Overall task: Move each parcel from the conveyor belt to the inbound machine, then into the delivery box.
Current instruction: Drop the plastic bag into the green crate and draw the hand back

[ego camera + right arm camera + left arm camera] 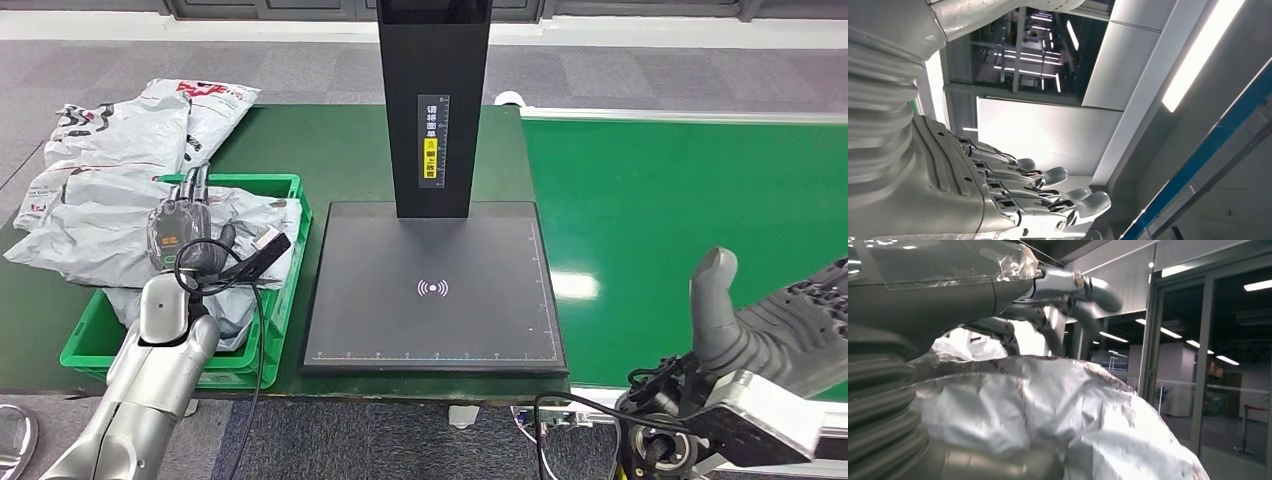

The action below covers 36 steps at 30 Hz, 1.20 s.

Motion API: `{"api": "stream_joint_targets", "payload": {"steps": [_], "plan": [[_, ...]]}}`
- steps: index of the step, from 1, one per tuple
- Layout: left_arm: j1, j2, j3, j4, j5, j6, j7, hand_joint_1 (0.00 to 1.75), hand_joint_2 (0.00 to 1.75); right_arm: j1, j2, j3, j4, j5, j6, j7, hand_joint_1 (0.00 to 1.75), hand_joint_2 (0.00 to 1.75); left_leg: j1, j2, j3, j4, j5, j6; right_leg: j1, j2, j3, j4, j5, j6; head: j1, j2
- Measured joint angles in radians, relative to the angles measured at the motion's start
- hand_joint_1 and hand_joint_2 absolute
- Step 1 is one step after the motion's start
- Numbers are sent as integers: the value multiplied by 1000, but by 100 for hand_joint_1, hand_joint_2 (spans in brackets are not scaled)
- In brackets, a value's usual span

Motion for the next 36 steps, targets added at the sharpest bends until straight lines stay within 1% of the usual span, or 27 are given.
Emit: {"api": "stream_joint_targets", "payload": {"steps": [1,8,17,21,24,25,27,30,34,36], "plan": [[0,0,2,4,-2,0,1,0,175,0,0,0,0,0,0,0,0,175,0,0,0,0,0,0,0,0,0,0,0,0,0,0],[-2,2,5,31,-81,-31,55,0,175,-7,-1,0,0,0,0,10,0,175,0,0,0,0,0,0,0,0,0,0,0,0,0,0],[-9,4,4,59,-90,-82,99,0,175,-21,-6,0,4,1,1,30,0,175,0,0,1,0,0,0,0,0,0,0,0,-1,0,0],[-6,5,-10,46,-90,-72,112,0,175,-28,-9,0,10,6,2,35,0,175,0,0,1,0,0,0,0,0,0,0,1,-1,0,0],[8,6,-43,-17,-88,-32,123,0,175,-30,-11,0,11,6,2,32,0,175,0,0,0,0,0,0,0,0,0,0,1,-1,0,0],[14,3,-52,-52,-81,-8,110,0,175,-30,-11,0,11,4,2,30,0,175,0,0,0,0,0,0,0,0,0,0,1,-1,0,0],[29,-9,-62,-135,-34,46,52,0,175,-30,-11,0,12,-3,2,24,0,175,0,0,0,0,0,0,0,0,0,0,1,-1,0,0],[51,-40,-79,-272,97,109,-82,0,175,-30,-11,1,18,-19,2,13,0,175,0,0,0,0,0,0,-1,0,0,0,0,-1,0,0],[97,-103,-87,-463,169,135,-264,0,175,-30,-12,4,39,-41,2,-5,0,175,-1,0,0,0,-1,1,-1,-1,0,0,0,0,0,0],[115,-134,-87,-534,198,136,-332,0,175,-30,-12,5,48,-48,2,-12,0,175,-1,-1,0,0,-1,1,-1,-1,0,0,0,0,0,0]]}}
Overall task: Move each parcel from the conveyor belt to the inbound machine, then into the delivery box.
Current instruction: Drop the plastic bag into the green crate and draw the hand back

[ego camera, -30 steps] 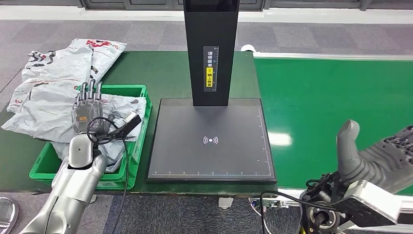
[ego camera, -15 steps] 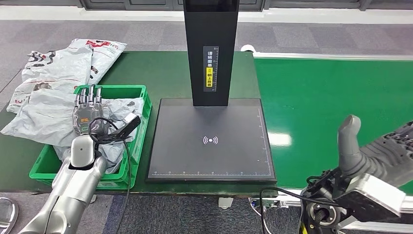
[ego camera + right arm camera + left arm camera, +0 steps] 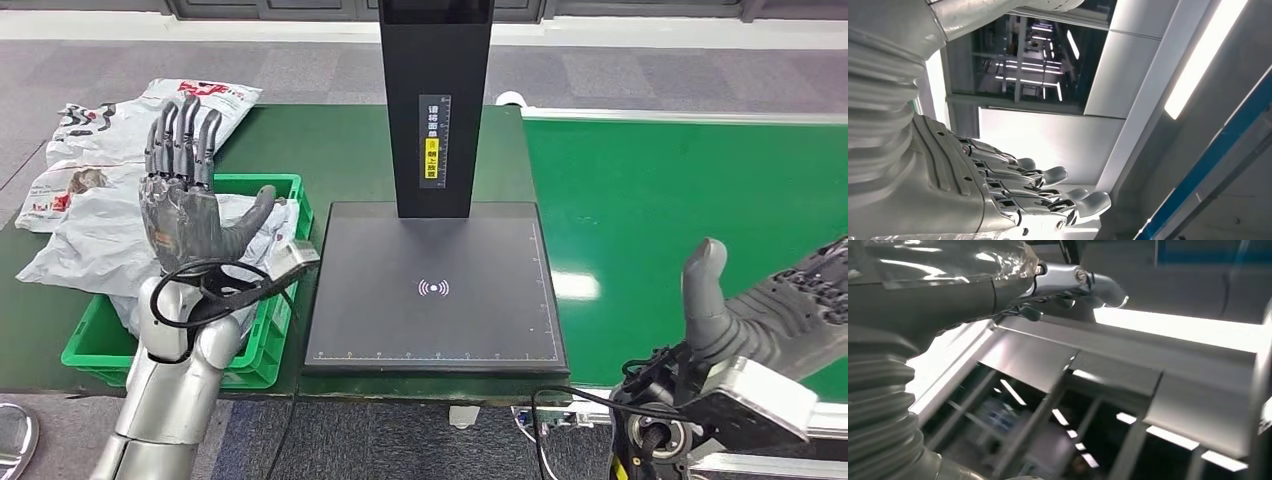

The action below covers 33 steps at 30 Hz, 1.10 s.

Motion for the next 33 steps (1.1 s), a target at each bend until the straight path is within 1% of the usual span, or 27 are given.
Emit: {"api": "stream_joint_targets", "payload": {"steps": [2,4,6,9,10,13,16,19,22,25,33], "plan": [[14,-26,-3,-43,59,0,-50,0,175,0,0,0,7,-4,0,-3,0,175,0,0,0,0,0,0,0,0,0,0,0,0,0,0],[20,-41,-24,-59,180,-7,-81,0,175,1,-1,0,15,-6,0,6,0,175,0,0,1,0,0,0,0,0,0,0,0,0,0,0],[22,-44,-75,-61,357,-36,-97,0,175,1,-5,2,28,-7,0,32,0,175,0,0,1,0,0,0,1,0,0,0,0,0,0,0],[22,-44,-167,-57,610,-104,-126,0,175,-1,-21,15,59,-13,0,79,0,175,0,0,0,0,1,-1,1,-1,0,0,0,0,0,0],[22,-44,-192,-54,656,-118,-135,0,175,-1,-26,20,70,-15,0,87,0,175,1,0,0,0,1,-1,1,-1,0,0,0,-1,0,0],[22,-44,-246,-46,728,-146,-151,0,175,-2,-38,29,95,-21,0,106,0,175,1,0,0,0,1,-1,1,0,0,0,1,-1,0,0],[24,-46,-276,-24,873,-226,-173,0,175,-6,-59,51,127,-58,4,166,0,175,0,0,0,0,1,-1,1,0,0,0,1,-1,0,0],[35,-63,-289,37,1023,-295,-210,0,175,-5,-84,88,175,-105,31,230,0,175,0,0,0,0,1,-1,0,0,0,0,0,-1,0,0],[57,-84,-291,107,1091,-318,-242,0,175,10,-99,117,225,-134,69,262,0,175,0,0,0,0,1,-1,1,0,0,0,0,-1,0,0],[86,-96,-291,159,1114,-324,-253,0,175,34,-108,133,273,-152,95,274,0,175,0,0,0,0,0,-1,1,0,0,0,0,-1,0,0],[181,-111,-291,210,1104,-339,-231,0,175,95,-125,149,355,-176,135,307,0,175,0,0,0,0,-2,-1,1,0,0,0,-2,-1,0,0]]}}
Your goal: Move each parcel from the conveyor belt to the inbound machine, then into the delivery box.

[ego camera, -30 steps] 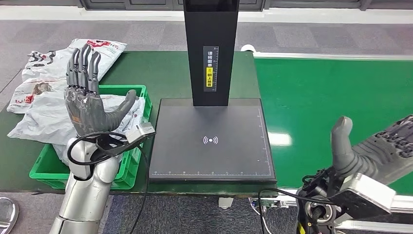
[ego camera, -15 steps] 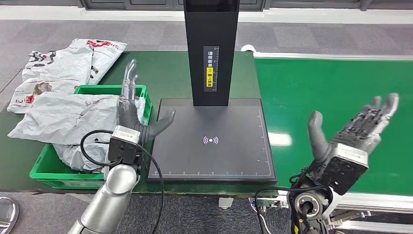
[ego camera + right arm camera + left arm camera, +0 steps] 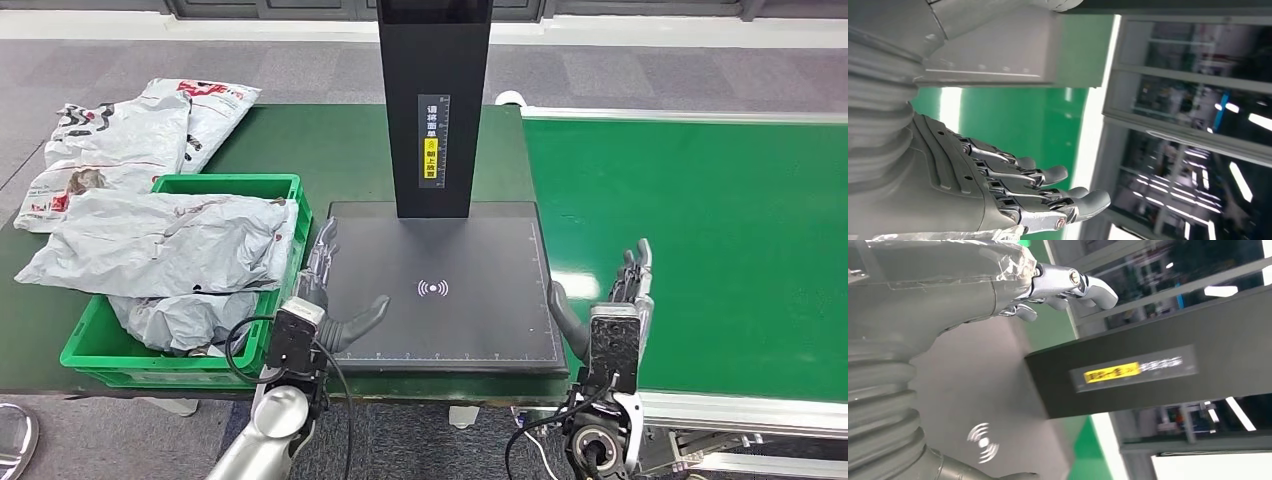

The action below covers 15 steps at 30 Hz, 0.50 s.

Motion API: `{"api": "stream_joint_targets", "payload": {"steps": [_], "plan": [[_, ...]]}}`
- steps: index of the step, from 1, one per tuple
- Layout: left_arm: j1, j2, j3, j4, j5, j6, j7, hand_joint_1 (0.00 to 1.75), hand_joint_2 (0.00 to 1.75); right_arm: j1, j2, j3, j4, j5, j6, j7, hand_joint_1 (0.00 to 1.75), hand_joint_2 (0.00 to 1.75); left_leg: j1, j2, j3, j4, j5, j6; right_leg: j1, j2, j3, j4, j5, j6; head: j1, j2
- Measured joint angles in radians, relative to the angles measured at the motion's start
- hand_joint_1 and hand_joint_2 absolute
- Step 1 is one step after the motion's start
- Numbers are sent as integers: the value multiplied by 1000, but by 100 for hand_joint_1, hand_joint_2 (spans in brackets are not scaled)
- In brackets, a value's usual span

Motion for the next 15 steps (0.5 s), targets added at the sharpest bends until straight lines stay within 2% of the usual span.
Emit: {"api": "stream_joint_targets", "payload": {"steps": [6,15], "plan": [[57,-7,1,11,-48,-3,25,0,175,34,0,0,16,15,32,29,0,175,0,0,0,0,-1,0,0,0,0,0,0,0,0,0],[106,-14,10,1,-57,-7,28,0,175,42,-3,2,45,8,50,26,0,175,0,0,0,0,-1,0,0,0,0,0,0,0,0,0]]}}
